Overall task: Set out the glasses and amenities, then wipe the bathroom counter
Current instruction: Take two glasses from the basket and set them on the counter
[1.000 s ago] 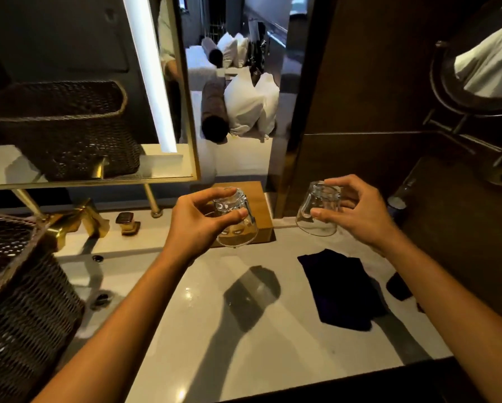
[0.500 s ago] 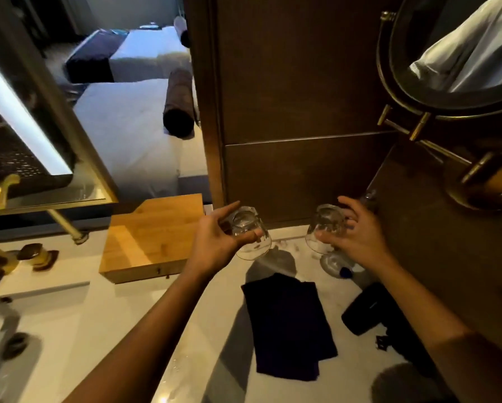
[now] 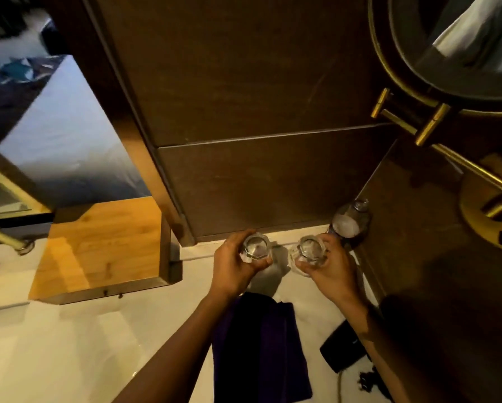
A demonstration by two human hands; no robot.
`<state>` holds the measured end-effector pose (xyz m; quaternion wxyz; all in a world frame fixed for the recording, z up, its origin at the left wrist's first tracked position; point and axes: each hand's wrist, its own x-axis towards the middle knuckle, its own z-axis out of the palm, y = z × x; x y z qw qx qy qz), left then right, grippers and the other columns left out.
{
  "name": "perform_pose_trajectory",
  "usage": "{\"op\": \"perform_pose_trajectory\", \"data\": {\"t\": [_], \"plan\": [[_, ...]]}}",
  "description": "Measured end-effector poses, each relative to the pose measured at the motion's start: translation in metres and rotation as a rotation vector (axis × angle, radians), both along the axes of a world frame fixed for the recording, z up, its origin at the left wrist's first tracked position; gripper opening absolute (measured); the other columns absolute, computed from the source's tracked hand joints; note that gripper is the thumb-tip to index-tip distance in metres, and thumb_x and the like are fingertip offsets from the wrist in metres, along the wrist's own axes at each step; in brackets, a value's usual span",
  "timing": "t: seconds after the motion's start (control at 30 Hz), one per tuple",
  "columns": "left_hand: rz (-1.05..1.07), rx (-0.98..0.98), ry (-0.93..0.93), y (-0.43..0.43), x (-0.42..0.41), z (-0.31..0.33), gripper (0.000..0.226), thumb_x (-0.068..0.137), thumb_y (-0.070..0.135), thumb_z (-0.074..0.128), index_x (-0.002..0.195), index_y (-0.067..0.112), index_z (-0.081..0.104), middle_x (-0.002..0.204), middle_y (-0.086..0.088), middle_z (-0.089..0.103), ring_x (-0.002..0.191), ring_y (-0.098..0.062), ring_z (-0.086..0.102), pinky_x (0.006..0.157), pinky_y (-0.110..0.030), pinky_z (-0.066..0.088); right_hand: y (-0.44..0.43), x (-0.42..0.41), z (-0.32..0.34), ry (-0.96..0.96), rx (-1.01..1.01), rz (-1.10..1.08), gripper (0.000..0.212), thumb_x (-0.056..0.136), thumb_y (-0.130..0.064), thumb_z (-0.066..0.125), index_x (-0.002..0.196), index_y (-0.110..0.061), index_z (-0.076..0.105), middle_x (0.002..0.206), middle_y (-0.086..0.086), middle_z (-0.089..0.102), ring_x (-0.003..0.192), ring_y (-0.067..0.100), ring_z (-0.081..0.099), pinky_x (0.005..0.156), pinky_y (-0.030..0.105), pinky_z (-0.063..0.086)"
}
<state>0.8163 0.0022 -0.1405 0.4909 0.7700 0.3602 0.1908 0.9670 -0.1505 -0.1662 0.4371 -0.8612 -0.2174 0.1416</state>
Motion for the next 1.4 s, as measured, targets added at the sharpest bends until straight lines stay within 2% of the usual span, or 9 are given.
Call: {"op": "perform_pose_trajectory", "data": {"t": [0.1,0.2,0.37,0.5,0.67,0.87,1.1,1.2,1.4], "plan": [[-0.014,0.032,0.018,-0.006,0.007,-0.018,0.060,0.067,0.024,0.093,0.119,0.034,0.063,0.114,0.014,0.067,0.107,-0.011,0.067,0.094,-0.026,0.057,0.006,-0.002,-0.017,-0.004,-0.064,-0.035,0.065,0.064,-0.015,0.090,0.120,-0.020,0.057,0.112,0.006,0.064,0.102,0.024,0.058,0.083,0.026,0.043],[0.002,0.041,0.034,-0.008,0.011,-0.033,0.064,0.067,0.025,0.093,0.125,0.027,0.065,0.121,0.011,0.069,0.108,-0.010,0.067,0.097,-0.032,0.058,0.010,-0.003,-0.026,-0.003,-0.052,-0.062,0.061,0.065,-0.008,0.088,0.118,-0.015,0.059,0.107,0.000,0.058,0.099,0.016,0.052,0.082,0.022,0.040],[0.030,0.018,0.053,-0.006,0.018,-0.047,0.065,0.067,0.022,0.092,0.126,0.026,0.065,0.125,0.007,0.069,0.112,-0.014,0.066,0.099,-0.039,0.058,0.016,0.000,-0.040,0.027,-0.046,-0.069,0.063,0.065,-0.007,0.088,0.119,-0.018,0.058,0.118,0.006,0.061,0.102,0.011,0.049,0.083,0.025,0.045],[0.060,-0.017,0.060,-0.007,0.023,-0.058,0.061,0.069,0.022,0.092,0.124,0.029,0.066,0.125,0.008,0.068,0.112,-0.014,0.065,0.100,-0.036,0.058,0.018,0.004,-0.051,0.020,-0.081,-0.055,0.064,0.064,-0.011,0.090,0.117,-0.021,0.056,0.117,0.006,0.063,0.104,0.020,0.059,0.077,0.023,0.046],[0.069,-0.022,0.047,-0.014,0.027,-0.061,0.061,0.071,0.021,0.091,0.126,0.026,0.065,0.127,0.005,0.068,0.113,-0.015,0.065,0.099,-0.037,0.058,0.016,0.005,-0.048,0.009,-0.092,-0.066,0.065,0.065,-0.010,0.090,0.120,-0.018,0.057,0.119,0.006,0.061,0.100,0.013,0.053,0.075,0.019,0.044],[0.069,0.020,0.061,-0.012,0.023,-0.064,0.062,0.073,0.024,0.089,0.129,0.026,0.062,0.131,0.006,0.065,0.116,-0.014,0.063,0.101,-0.035,0.057,0.028,0.003,-0.042,-0.027,-0.063,-0.084,0.067,0.065,-0.012,0.091,0.122,-0.014,0.057,0.118,0.011,0.063,0.108,0.024,0.061,0.078,0.023,0.047],[0.008,0.110,0.091,-0.009,0.021,-0.066,0.066,0.070,0.027,0.091,0.130,0.023,0.061,0.130,0.004,0.065,0.113,-0.012,0.061,0.094,-0.019,0.051,0.028,0.002,-0.044,-0.003,-0.087,-0.082,0.074,0.065,-0.012,0.091,0.128,-0.016,0.052,0.127,0.013,0.059,0.118,0.030,0.059,0.089,0.040,0.059],[-0.024,0.156,0.120,-0.008,0.023,-0.064,0.068,0.070,0.031,0.090,0.130,0.020,0.061,0.128,0.000,0.065,0.109,-0.010,0.059,0.091,-0.012,0.047,0.029,0.001,-0.045,-0.004,-0.098,-0.093,0.074,0.066,-0.014,0.091,0.128,-0.017,0.051,0.128,0.014,0.060,0.118,0.030,0.060,0.089,0.040,0.059],[-0.017,0.124,0.133,-0.013,0.024,-0.061,0.071,0.073,0.031,0.089,0.135,0.018,0.056,0.132,-0.002,0.064,0.118,-0.021,0.062,0.096,-0.021,0.047,0.029,-0.005,-0.048,0.025,-0.112,-0.129,0.076,0.070,-0.016,0.088,0.135,-0.021,0.048,0.139,0.015,0.052,0.127,0.034,0.053,0.093,0.046,0.057]]}}
